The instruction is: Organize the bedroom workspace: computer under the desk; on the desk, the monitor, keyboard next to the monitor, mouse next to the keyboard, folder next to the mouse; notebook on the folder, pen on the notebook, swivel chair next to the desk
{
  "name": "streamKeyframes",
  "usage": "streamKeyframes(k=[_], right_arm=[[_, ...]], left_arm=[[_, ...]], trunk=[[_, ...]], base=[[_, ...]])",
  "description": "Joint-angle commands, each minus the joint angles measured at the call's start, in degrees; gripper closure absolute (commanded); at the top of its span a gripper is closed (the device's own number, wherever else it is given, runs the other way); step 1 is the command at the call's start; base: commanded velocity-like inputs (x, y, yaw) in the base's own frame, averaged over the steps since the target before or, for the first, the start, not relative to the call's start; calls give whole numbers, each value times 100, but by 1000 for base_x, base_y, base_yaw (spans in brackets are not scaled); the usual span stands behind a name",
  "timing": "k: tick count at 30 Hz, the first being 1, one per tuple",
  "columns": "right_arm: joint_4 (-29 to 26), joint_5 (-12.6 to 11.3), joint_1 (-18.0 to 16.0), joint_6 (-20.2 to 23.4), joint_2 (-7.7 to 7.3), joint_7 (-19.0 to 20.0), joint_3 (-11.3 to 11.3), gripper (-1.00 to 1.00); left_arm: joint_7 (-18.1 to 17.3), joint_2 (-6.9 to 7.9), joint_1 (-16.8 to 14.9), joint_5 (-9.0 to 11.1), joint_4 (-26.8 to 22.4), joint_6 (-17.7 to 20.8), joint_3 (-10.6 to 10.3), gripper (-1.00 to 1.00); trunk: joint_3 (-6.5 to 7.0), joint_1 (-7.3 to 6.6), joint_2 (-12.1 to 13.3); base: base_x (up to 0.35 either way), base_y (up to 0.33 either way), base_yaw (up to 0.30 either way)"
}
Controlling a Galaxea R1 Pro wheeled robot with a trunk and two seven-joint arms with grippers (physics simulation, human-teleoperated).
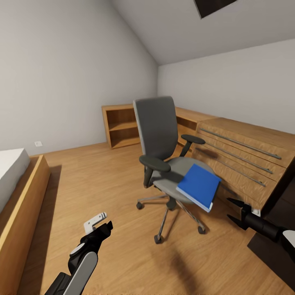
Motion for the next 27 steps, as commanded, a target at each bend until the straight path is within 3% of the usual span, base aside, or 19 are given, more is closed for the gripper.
streamKeyframes(k=[1,4,13,27], right_arm=[[3,18,-5,33,2,20,-16,-100],[4,18,-5,37,2,18,-17,-100],[4,18,-5,36,3,21,-17,-100],[-5,50,-5,27,20,21,23,-100]], left_arm=[[43,5,-5,26,-8,16,-11,-100],[43,5,-5,26,-8,16,-11,-100],[43,5,-5,30,-8,16,-11,-100],[26,15,-5,28,113,18,-11,-100]], trunk=[[-24,21,-44],[-78,87,-163],[-277,110,-175],[-277,110,-175]], base=[[0,0,0],[0,0,0],[0,0,0],[78,41,0]])
